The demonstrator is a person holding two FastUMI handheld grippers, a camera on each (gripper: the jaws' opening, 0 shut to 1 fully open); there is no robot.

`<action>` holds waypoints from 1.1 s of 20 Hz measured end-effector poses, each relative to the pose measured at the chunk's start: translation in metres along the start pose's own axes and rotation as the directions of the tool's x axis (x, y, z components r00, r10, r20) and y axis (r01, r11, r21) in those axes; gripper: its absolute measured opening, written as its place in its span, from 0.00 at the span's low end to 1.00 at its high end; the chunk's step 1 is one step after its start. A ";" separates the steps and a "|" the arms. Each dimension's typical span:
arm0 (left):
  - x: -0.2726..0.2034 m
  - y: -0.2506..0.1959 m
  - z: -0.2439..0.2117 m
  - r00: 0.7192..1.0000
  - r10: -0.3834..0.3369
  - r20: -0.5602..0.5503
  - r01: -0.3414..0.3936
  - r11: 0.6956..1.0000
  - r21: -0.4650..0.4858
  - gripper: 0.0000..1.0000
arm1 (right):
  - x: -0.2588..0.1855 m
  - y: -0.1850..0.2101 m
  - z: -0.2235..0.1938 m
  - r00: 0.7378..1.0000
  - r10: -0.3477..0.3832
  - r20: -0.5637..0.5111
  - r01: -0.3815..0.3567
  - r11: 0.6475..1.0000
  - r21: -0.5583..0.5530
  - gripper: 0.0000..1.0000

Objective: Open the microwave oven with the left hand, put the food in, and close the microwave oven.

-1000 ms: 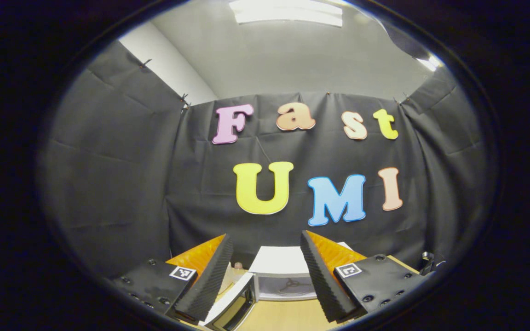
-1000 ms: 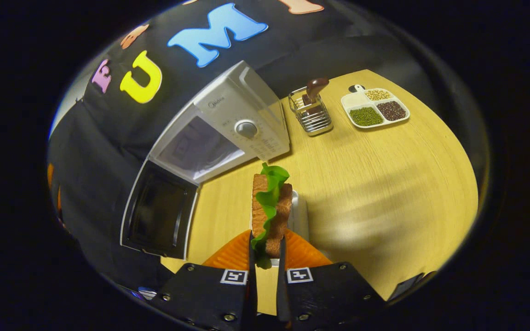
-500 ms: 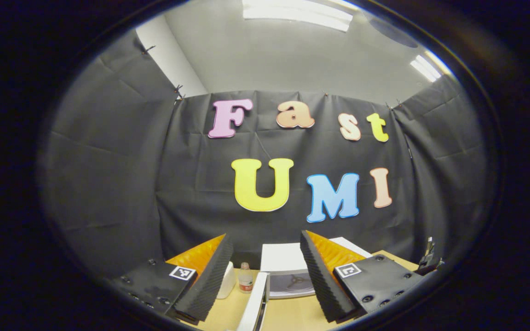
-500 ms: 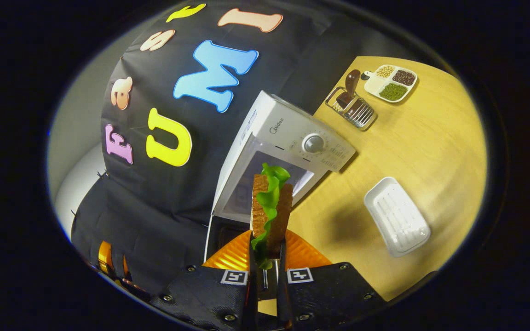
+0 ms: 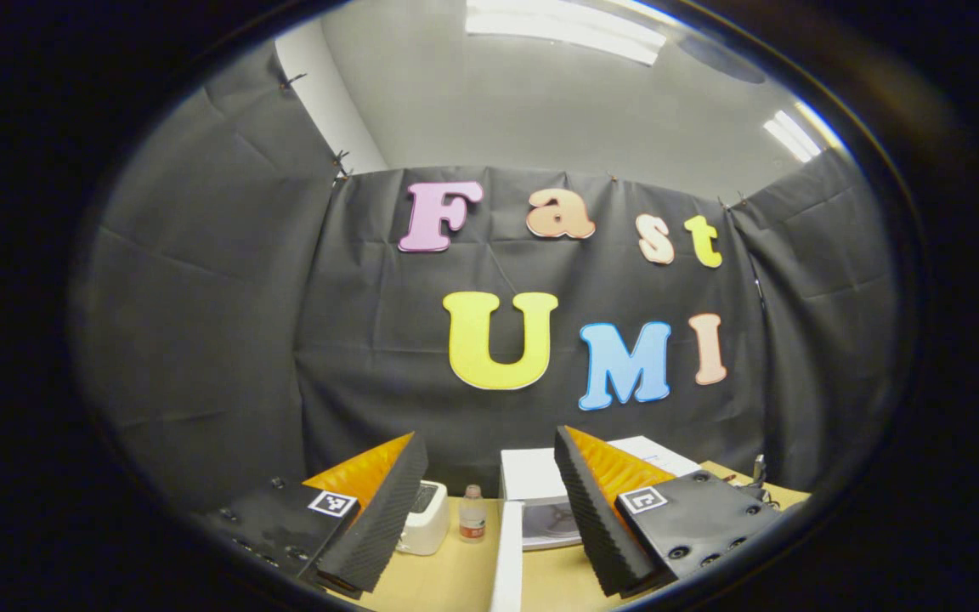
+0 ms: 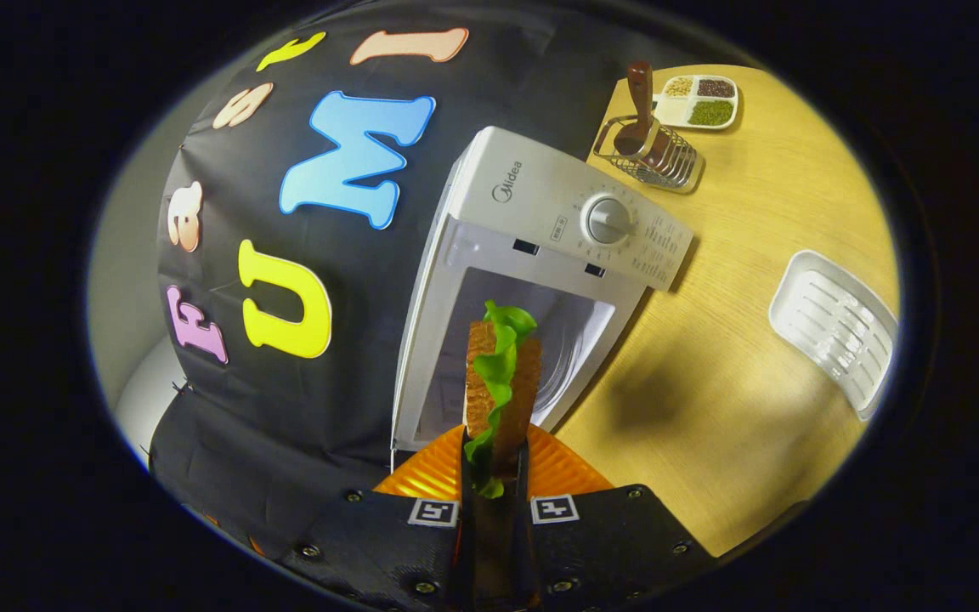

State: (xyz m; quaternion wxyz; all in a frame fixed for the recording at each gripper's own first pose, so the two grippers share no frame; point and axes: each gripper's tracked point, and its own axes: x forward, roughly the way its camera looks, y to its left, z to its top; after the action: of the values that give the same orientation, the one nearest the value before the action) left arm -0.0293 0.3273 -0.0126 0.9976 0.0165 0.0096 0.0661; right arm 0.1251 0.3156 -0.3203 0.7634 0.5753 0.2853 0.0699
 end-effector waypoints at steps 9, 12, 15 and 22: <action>0.005 0.037 -0.012 0.995 0.090 -0.033 -0.089 0.996 0.019 0.94 | 0.101 -0.012 0.001 0.993 -0.031 0.115 0.023 0.997 0.075 0.17; 0.003 0.053 -0.022 0.989 0.136 -0.059 -0.135 0.991 0.025 0.94 | 0.139 -0.020 0.001 0.983 -0.061 0.171 0.041 0.992 0.122 0.17; -0.007 0.074 -0.033 0.973 0.205 -0.109 -0.202 0.978 0.043 0.94 | 0.172 -0.022 -0.003 0.978 -0.079 0.191 0.054 0.989 0.137 0.17; -0.016 0.087 -0.034 0.959 0.256 -0.120 -0.248 0.966 0.077 0.94 | 0.199 -0.037 -0.011 0.963 -0.161 0.216 0.120 0.974 0.190 0.21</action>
State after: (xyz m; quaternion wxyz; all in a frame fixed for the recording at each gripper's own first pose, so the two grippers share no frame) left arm -0.0575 0.4127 -0.0430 0.9774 0.0439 0.0740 0.1931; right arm 0.2752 0.3991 -0.4272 0.7408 0.6225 0.2403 -0.0771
